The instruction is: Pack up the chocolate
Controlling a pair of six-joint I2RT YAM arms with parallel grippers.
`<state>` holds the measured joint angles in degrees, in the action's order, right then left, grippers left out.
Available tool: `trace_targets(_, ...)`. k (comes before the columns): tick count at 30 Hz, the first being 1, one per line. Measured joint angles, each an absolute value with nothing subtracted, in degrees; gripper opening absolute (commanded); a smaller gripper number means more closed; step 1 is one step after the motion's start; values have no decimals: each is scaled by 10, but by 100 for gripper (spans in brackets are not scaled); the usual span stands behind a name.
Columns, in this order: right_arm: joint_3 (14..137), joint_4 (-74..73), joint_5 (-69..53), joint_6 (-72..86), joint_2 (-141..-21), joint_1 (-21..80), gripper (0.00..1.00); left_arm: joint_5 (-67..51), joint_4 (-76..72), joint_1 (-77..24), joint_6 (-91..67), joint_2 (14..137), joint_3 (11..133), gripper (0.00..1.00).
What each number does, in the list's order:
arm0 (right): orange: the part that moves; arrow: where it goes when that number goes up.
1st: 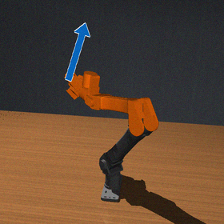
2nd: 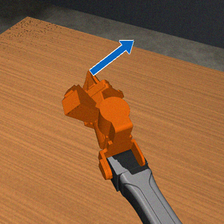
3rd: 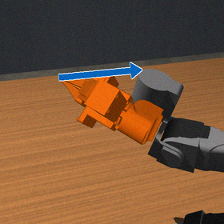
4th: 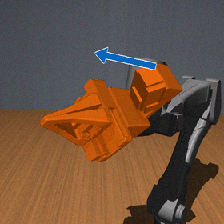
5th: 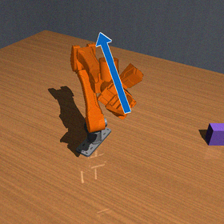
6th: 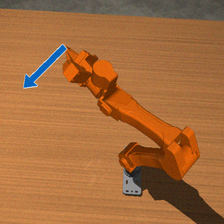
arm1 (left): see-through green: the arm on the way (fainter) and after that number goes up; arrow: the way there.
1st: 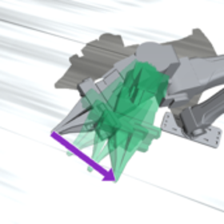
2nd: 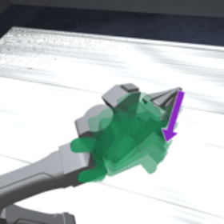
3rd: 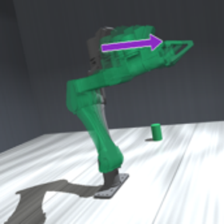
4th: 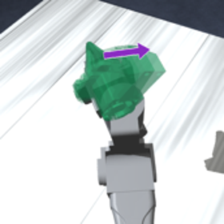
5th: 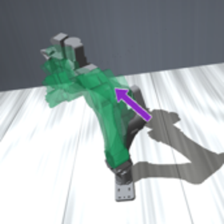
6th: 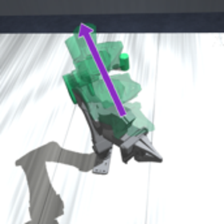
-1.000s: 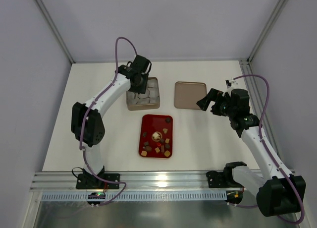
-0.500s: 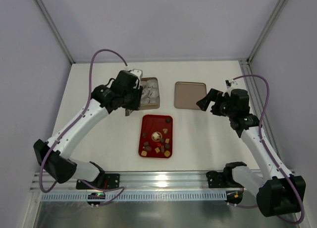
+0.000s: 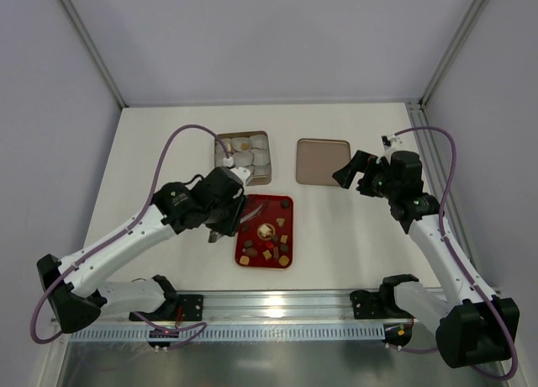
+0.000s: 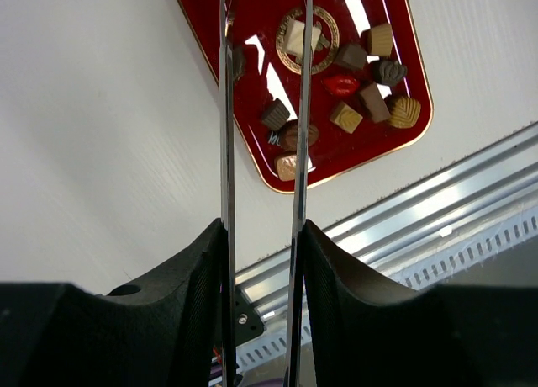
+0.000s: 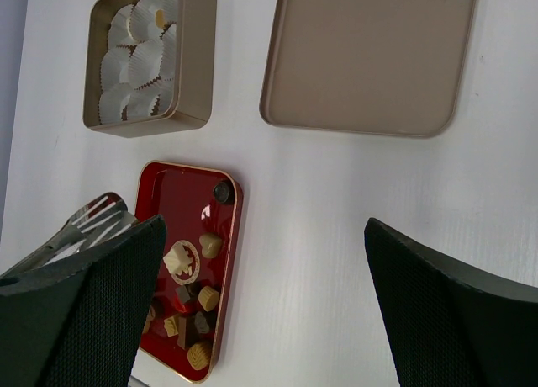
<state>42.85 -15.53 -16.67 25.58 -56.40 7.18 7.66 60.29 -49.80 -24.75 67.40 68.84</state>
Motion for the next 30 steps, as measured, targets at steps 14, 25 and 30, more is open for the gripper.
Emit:
trace_targets(14,429,-156,-166,256,-564,74,100,68,603,-548,-266,678,648,43)
trace_targets(25,429,-156,-164,256,-564,75,100,62,598,-557,-264,703,633,44)
trace_targets(30,429,-156,-164,256,-564,75,100,62,596,-558,-263,710,633,43)
